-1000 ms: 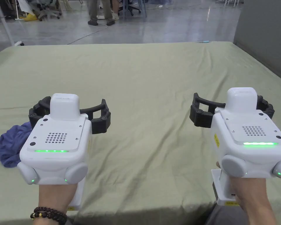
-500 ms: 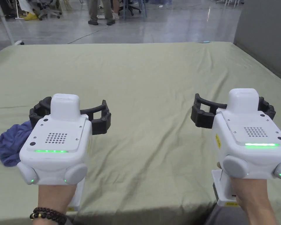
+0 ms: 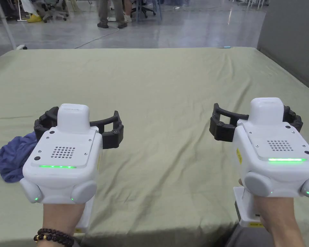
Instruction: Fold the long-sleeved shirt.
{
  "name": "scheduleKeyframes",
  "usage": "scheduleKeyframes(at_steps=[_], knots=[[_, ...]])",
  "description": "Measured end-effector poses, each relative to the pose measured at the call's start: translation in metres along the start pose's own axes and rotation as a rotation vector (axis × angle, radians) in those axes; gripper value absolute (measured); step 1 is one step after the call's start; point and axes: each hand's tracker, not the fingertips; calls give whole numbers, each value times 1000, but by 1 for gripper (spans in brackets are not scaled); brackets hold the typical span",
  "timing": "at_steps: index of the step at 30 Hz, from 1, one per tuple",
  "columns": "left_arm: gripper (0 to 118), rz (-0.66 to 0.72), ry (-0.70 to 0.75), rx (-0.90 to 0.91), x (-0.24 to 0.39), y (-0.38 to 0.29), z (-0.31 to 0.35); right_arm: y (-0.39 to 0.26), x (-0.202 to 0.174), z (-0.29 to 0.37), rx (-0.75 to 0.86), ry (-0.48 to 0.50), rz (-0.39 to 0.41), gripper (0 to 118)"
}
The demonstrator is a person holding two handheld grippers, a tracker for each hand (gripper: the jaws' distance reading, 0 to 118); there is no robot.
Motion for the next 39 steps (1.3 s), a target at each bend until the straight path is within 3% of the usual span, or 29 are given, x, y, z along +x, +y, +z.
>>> scheduleKeyframes(at_steps=[11, 18, 24, 39], knots=[[118, 19, 2, 20, 2, 2, 4, 0, 1, 4, 7, -13, 7, 118], [118, 19, 10, 26, 3, 3, 9, -1, 5, 6, -16, -7, -30, 118], [118, 30, 14, 26, 1, 3, 11, -2, 2, 10, 10, -19, 8, 118], [118, 26, 22, 45, 6, 6, 12, 0, 5, 12, 40, -52, 14, 118]])
